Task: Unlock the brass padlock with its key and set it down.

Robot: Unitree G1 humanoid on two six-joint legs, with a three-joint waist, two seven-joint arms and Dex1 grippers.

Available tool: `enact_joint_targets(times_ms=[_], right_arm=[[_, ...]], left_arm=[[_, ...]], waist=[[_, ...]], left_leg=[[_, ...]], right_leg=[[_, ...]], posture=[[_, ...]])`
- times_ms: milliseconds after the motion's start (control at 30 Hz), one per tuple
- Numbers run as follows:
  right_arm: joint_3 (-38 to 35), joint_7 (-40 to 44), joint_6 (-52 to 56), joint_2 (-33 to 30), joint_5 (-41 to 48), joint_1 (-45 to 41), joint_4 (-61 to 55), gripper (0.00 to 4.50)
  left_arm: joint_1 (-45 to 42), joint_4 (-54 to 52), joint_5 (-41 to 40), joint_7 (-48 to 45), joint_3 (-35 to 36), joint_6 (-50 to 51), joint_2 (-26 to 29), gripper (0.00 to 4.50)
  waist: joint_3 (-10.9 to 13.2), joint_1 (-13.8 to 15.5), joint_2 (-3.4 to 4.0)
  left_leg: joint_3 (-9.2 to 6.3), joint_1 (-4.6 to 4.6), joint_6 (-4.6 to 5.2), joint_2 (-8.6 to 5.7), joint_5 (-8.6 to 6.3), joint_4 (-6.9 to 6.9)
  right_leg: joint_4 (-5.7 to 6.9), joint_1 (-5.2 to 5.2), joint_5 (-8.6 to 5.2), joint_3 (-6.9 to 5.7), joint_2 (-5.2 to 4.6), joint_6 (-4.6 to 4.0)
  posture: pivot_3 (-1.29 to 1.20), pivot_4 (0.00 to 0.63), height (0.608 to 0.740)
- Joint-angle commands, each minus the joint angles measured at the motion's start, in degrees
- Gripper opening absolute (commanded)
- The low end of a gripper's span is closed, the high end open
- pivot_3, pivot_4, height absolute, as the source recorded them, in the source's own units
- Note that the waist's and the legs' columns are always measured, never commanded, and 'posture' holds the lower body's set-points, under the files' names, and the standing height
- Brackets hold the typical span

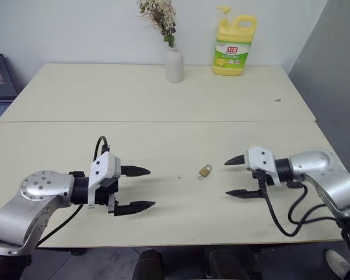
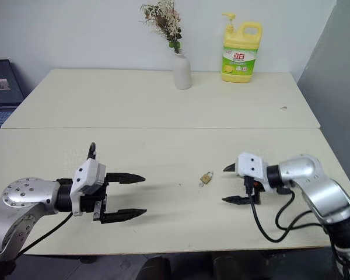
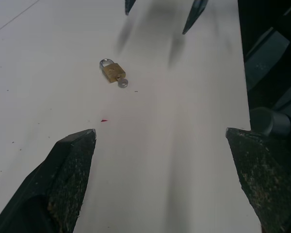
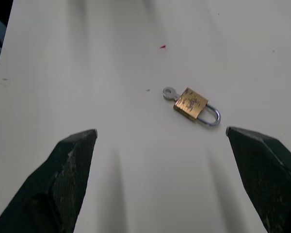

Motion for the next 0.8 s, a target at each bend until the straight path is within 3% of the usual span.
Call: enact_joint_targets(times_ms=[33, 300, 467, 800], right_arm=[[3.13, 4.3, -3.8, 1.54, -3.07, -4.8, 4.0, 4.47], [15.28, 11.7, -23.0, 15.29, -17.17, -26.02, 34.21, 4.47], [17.05, 13.71, -29.68, 20.4, -20.81, -30.49, 44.54, 4.47], [18.07, 16.96, -37.73, 23.06, -25.07, -32.03, 49.96, 4.47]], left_arm=[[-1.35, -0.58, -0.17, -0.56, -0.41, -1.04, 0.23, 4.5], [-3.52, 0.56, 0.99, -0.59, -3.02, -2.51, -0.51, 4.5], [-3.27, 0.54, 1.35, -0.7, -3.29, -3.12, -0.4, 4.5], [-2.57, 0.36, 1.7, -0.64, -3.23, -3.88, -0.3, 4.5]], waist=[[0.0, 0.06, 0.0], [0.06, -0.64, 0.04], [0.07, -0.18, 0.06], [0.09, 0.11, 0.09]], left_leg=[[-0.01, -0.03, 0.0, 0.0, 0.0, 0.0], [0.04, -0.07, 0.01, 0.02, 0.0, 0.0], [0.04, -0.21, 0.01, 0.03, 0.0, 0.02], [0.06, -0.17, 0.01, 0.03, 0.0, 0.04]], right_leg=[[0.0, -0.01, -0.01, -0.01, 0.0, -0.02], [0.08, -0.1, 0.01, 0.0, 0.01, -0.08], [0.09, -0.18, 0.14, -0.03, -0.01, -0.39], [0.21, -0.21, 0.14, -0.06, -0.02, -0.39]], posture=[[0.0, 0.15, 0.74], [0.0, 0.15, 0.74], [0.0, 0.15, 0.74], [0.0, 0.15, 0.74]])
